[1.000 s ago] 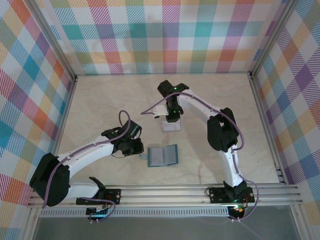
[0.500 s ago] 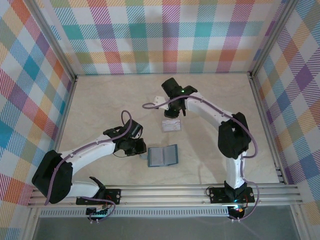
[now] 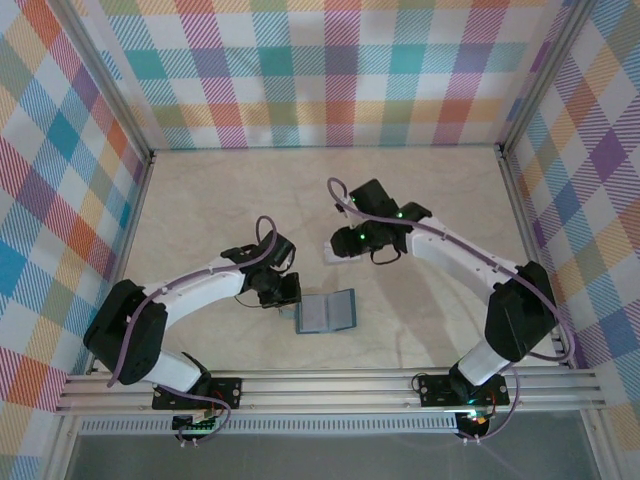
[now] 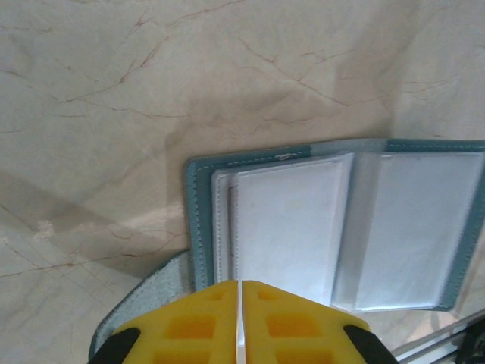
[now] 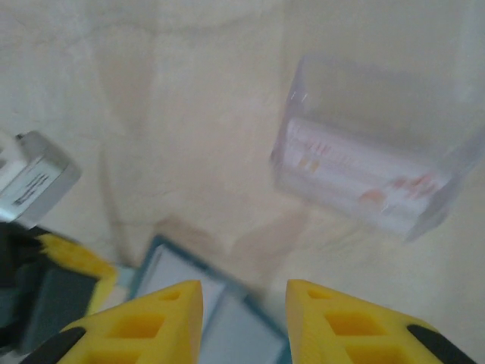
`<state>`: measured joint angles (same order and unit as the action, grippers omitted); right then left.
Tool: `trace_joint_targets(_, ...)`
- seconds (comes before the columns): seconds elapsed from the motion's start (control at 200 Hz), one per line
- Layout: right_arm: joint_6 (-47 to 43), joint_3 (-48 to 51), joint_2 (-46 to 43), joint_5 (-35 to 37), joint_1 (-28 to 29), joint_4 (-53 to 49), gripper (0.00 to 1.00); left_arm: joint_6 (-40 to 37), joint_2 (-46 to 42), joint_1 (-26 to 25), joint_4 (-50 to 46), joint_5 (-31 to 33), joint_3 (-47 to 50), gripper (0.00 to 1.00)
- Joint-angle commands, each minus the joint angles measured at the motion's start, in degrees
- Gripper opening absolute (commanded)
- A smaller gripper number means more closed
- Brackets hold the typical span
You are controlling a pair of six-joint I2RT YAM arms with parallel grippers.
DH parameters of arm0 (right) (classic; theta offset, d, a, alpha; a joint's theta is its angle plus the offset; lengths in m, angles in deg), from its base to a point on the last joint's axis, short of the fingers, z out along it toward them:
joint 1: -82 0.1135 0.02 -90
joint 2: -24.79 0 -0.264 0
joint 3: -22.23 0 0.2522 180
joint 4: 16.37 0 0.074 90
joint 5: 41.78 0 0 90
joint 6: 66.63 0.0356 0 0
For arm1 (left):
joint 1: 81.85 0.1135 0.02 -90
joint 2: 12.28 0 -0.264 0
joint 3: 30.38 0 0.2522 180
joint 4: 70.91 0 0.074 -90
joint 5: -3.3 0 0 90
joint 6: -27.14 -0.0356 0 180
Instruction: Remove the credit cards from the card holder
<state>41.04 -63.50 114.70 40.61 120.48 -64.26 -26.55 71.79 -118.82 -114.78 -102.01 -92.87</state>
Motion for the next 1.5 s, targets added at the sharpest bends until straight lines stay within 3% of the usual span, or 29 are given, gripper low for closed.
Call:
trace_joint_targets(0.0, 17.35, 3.86, -2.16, -8.46, 0.77, 5.12, 0.33, -1.38, 1.73, 0.45, -3.09, 1.51, -1.15, 0.10)
trace_joint_targets(0.16, 23.87, 7.97, -2.41, -14.76, 1.67, 9.09, 0.28, -1.59, 4.73, 0.45, -2.03, 0.56, -1.02, 0.09)
trace_joint_targets(0.375, 26.15, 8.94, 0.88, -17.21, 3.79, 9.86, 0.25, -1.47, 5.65, 0.41, -1.36, 0.63, 0.18, 0.08)
trace_joint_targets(0.945, 31.05, 3.76, 9.88, -9.88, 11.42, 3.39, 0.24, -0.96, 6.28, 0.41, 1.77, -0.33, 5.72, 0.07)
trace_joint_targets(1.495, 37.96, 6.31, 16.68, -13.92, 14.03, 14.88, 0.17, -0.93, 4.18, 0.41, 1.43, -0.81, 6.74, 0.07)
